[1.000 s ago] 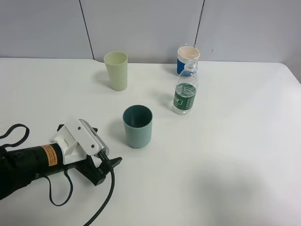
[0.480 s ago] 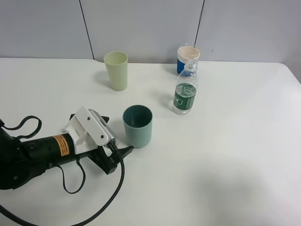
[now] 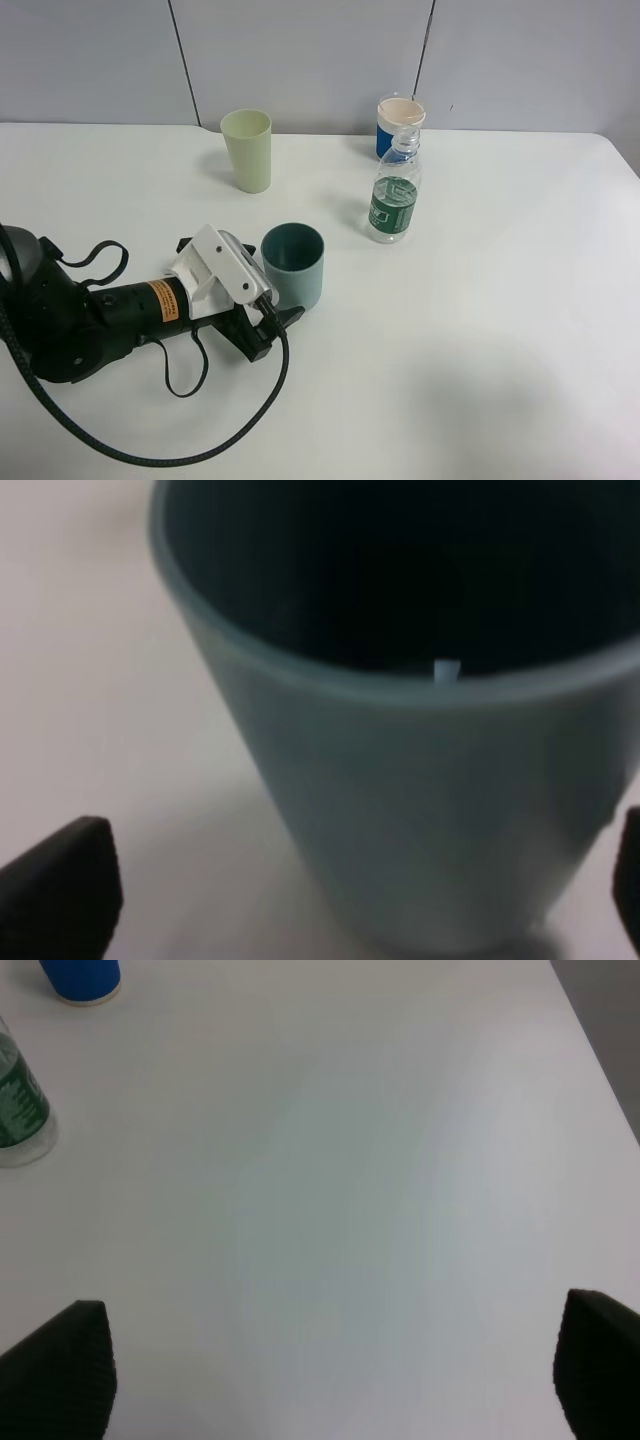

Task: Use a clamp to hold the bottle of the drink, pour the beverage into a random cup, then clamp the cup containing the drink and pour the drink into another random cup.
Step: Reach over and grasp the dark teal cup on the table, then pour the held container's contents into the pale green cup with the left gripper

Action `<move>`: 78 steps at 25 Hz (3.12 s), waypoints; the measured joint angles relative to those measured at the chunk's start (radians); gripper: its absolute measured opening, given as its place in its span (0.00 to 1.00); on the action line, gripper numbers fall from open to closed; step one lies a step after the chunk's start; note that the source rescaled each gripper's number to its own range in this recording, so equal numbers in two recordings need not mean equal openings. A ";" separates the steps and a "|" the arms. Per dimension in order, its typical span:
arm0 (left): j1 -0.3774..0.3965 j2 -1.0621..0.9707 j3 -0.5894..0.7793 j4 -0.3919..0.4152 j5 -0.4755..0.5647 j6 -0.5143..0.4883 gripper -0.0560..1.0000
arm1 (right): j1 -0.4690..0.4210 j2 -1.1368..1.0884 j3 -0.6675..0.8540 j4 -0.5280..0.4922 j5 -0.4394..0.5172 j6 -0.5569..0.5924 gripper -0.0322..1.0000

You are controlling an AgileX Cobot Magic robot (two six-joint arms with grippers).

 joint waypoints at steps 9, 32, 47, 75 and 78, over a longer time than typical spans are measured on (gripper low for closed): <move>-0.001 0.004 -0.062 0.031 -0.007 -0.036 1.00 | 0.000 0.000 0.000 0.000 0.000 0.000 0.71; -0.001 0.027 -0.100 0.161 -0.009 -0.167 1.00 | 0.000 0.000 0.000 0.000 0.000 0.000 0.71; -0.001 0.027 -0.100 0.153 -0.008 -0.181 0.07 | 0.000 0.000 0.000 0.000 0.000 0.000 0.71; -0.001 -0.166 -0.105 -0.709 0.200 0.005 0.07 | 0.000 0.000 0.000 0.000 0.000 0.000 0.71; 0.011 -0.211 -0.125 -0.867 0.216 0.194 0.07 | 0.000 0.000 0.000 0.000 0.000 0.000 0.71</move>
